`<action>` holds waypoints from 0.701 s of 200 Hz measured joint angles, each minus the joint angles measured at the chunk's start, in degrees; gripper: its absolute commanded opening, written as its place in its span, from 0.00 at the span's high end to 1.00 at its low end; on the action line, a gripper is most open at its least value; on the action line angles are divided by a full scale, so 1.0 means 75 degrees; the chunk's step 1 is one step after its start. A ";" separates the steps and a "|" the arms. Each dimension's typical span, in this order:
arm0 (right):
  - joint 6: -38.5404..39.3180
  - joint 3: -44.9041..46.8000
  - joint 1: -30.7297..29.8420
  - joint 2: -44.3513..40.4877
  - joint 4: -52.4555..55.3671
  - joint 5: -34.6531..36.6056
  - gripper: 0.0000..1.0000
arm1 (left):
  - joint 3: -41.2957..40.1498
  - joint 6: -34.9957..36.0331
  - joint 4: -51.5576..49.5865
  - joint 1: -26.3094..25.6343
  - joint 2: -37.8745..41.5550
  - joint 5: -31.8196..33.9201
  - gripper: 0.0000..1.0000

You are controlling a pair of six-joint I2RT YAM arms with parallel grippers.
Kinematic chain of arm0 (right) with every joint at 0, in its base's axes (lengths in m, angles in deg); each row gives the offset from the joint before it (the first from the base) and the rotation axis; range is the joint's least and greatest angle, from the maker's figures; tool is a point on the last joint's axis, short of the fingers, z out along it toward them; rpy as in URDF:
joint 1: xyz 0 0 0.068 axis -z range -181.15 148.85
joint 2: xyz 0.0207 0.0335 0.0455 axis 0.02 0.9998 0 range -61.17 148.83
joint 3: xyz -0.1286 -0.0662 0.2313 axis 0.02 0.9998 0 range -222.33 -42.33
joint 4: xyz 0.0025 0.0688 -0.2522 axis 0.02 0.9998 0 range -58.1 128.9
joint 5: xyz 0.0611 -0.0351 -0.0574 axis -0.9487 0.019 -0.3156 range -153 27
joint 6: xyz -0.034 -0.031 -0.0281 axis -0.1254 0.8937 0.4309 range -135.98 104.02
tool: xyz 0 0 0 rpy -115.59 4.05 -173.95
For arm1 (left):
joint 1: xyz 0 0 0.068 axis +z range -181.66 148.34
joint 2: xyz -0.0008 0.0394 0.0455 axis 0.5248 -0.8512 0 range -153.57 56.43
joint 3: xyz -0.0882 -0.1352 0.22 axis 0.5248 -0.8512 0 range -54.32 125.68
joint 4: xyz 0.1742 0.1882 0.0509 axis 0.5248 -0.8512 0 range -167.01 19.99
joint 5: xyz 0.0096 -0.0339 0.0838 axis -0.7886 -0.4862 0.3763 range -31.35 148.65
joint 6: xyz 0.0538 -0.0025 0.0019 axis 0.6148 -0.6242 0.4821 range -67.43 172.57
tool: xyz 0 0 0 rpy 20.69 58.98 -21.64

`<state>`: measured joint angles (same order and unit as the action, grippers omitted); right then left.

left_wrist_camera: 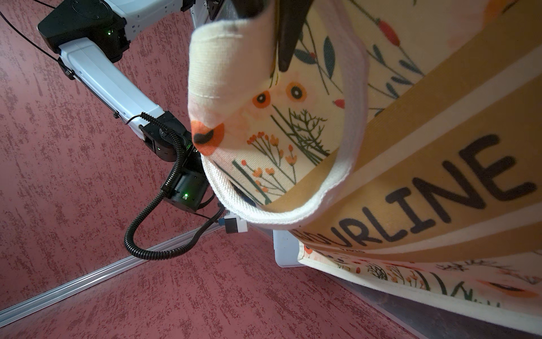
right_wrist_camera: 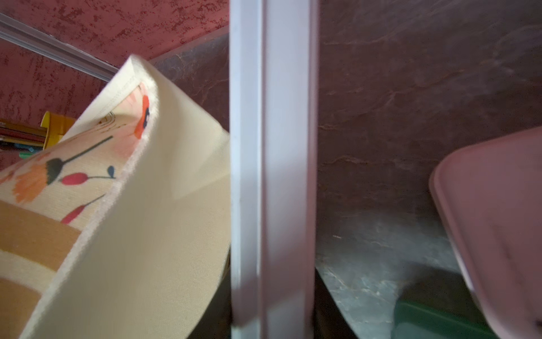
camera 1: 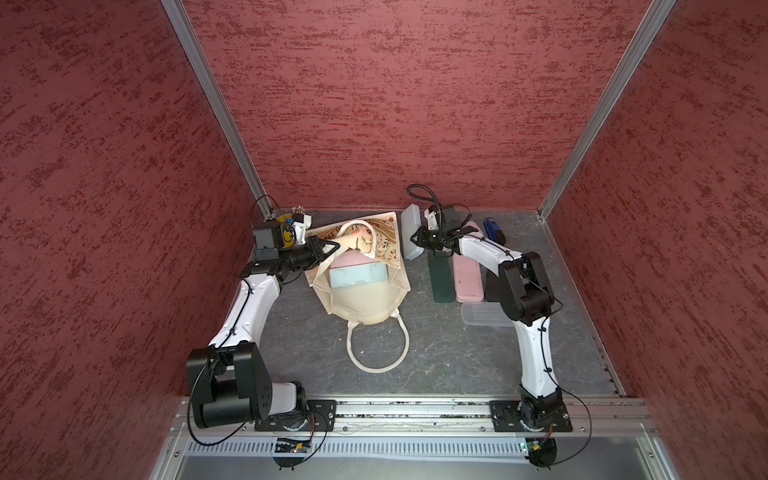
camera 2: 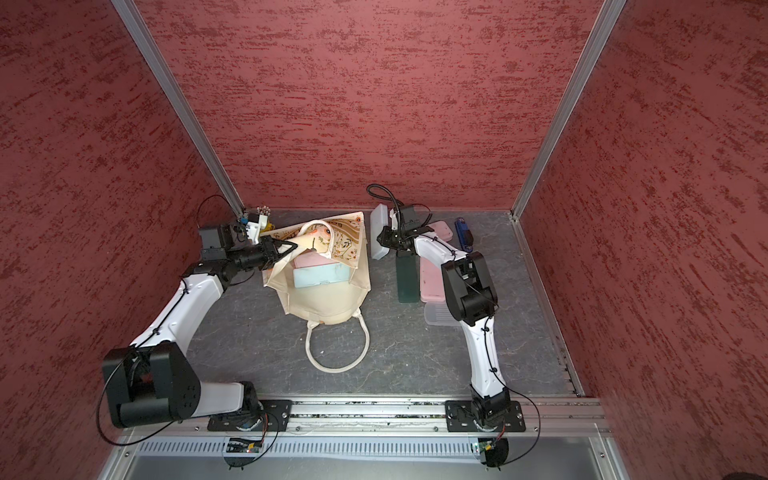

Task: Take out the pencil case from the canvas bag
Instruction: Place the pencil case at the center of the board.

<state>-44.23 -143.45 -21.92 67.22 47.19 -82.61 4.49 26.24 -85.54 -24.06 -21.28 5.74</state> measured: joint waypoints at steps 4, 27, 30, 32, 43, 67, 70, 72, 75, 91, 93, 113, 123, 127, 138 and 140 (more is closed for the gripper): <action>-0.0020 -0.0041 0.0017 0.0029 0.0006 -0.0020 0.90 | 0.0000 -0.0003 0.0003 0.0000 0.0000 0.0000 0.97; -0.0163 -0.0219 0.0099 0.0219 0.0000 -0.0140 0.90 | 0.0000 0.0000 0.0006 0.0000 0.0000 0.0000 0.97; -0.0184 -0.0236 0.0105 0.0248 -0.0006 -0.0157 0.89 | 0.0000 0.0000 0.0006 0.0000 0.0000 0.0000 0.97; -0.0184 -0.0251 0.0111 0.0265 -0.0006 -0.0160 0.89 | 0.0000 0.0000 0.0009 0.0000 0.0000 0.0003 0.97; -0.0230 -0.0306 0.0137 0.0370 0.0003 -0.0184 0.89 | 0.0000 0.0000 0.0012 0.0000 0.0000 0.0003 0.97; -0.0353 -0.0347 0.0175 0.0513 -0.0026 -0.0312 0.88 | 0.0000 0.0000 0.0012 0.0000 0.0000 0.0003 0.97; -0.0364 -0.0347 0.0178 0.0516 -0.0026 -0.0315 0.88 | 0.0000 0.0000 0.0012 0.0000 0.0000 0.0003 0.97; -0.0364 -0.0347 0.0178 0.0516 -0.0023 -0.0323 0.88 | 0.0000 0.0000 0.0012 0.0000 0.0000 0.0003 0.97; -0.0379 -0.0347 0.0178 0.0516 -0.0023 -0.0341 0.87 | 0.0000 0.0000 0.0012 0.0000 0.0000 0.0003 0.97; -0.0431 -0.0347 0.0189 0.0539 -0.0023 -0.0449 0.87 | 0.0000 0.0000 0.0015 0.0003 0.0000 0.0006 0.97; -0.0443 -0.0350 0.0192 0.0542 -0.0023 -0.0460 0.87 | 0.0000 0.0000 0.0012 0.0003 0.0000 0.0006 0.97; -0.0527 -0.0417 0.0207 0.0612 -0.0026 -0.0597 0.83 | 0.0000 0.0000 0.0015 0.0003 0.0000 0.0006 0.97; -0.0560 -0.0455 0.0221 0.0647 -0.0032 -0.0647 0.81 | 0.0000 0.0000 0.0015 0.0003 0.0000 0.0006 0.97; -0.0580 -0.0455 0.0230 0.0650 -0.0035 -0.0656 0.80 | 0.0000 0.0000 0.0015 0.0003 0.0000 0.0006 0.97; -0.0612 -0.0455 0.0254 0.0653 -0.0032 -0.0682 0.77 | 0.0000 0.0000 0.0015 0.0003 0.0000 0.0006 0.97; -0.0615 -0.0455 0.0259 0.0653 -0.0032 -0.0685 0.76 | 0.0000 0.0000 0.0015 0.0003 0.0000 0.0006 0.97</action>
<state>-48.84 -146.86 -19.98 72.12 46.95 -87.75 4.49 26.24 -85.43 -24.04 -21.28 5.79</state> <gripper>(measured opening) 0.328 0.090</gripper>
